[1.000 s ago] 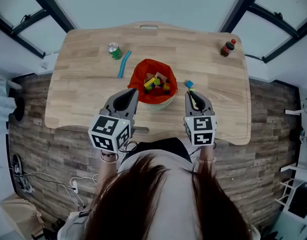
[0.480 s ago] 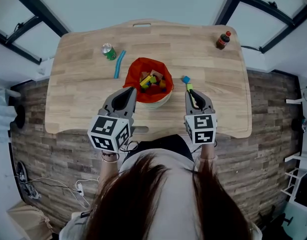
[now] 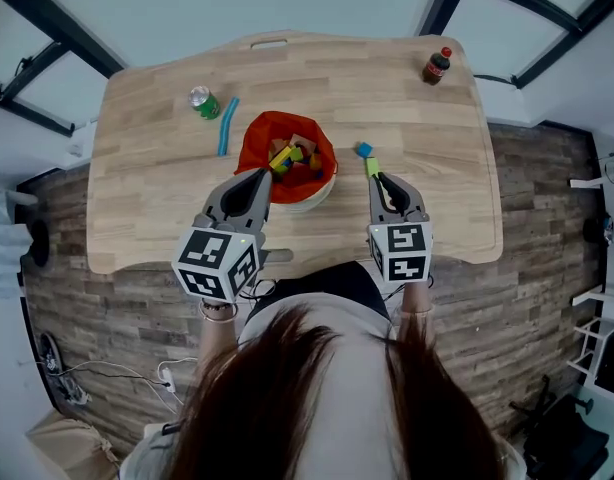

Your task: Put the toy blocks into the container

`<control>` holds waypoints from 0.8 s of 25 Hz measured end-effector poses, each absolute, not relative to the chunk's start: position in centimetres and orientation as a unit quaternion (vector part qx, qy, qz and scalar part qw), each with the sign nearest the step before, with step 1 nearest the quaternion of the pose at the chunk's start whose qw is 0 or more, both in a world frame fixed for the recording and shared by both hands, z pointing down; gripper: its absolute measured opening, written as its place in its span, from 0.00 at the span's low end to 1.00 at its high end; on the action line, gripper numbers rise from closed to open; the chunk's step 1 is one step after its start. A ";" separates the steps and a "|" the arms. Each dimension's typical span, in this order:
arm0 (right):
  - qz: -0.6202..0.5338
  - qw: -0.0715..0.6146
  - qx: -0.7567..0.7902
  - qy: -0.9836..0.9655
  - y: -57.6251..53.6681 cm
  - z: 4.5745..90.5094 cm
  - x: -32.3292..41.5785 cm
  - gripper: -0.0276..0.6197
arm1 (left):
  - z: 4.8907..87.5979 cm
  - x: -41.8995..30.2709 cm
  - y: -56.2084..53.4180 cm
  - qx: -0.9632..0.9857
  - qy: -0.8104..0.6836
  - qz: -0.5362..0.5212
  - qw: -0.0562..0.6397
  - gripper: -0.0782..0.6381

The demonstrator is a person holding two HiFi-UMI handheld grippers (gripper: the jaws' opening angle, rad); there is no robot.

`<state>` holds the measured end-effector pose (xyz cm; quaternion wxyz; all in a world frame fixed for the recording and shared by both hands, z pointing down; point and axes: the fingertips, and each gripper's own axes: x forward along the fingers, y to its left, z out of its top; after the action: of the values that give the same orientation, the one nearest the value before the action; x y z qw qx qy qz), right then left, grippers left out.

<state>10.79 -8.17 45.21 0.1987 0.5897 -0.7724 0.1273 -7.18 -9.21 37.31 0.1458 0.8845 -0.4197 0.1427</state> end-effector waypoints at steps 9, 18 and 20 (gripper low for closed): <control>0.145 0.209 0.596 -0.762 -8.2 47.2 12.0 0.12 | 37.9 -5.9 -9.8 0.888 -0.407 0.151 0.151 0.12; 0.165 0.219 0.597 -0.754 -8.4 49.4 13.1 0.12 | 38.6 -4.7 -10.3 0.890 -0.398 0.162 0.154 0.12; 0.170 0.218 0.598 -0.753 -8.6 49.8 13.4 0.12 | 38.7 -4.5 -10.5 0.890 -0.397 0.164 0.155 0.12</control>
<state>13.39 -8.61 49.80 0.2182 0.5976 -0.7525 0.1703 -4.49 -10.46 38.68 0.1550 0.8897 -0.3969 0.1639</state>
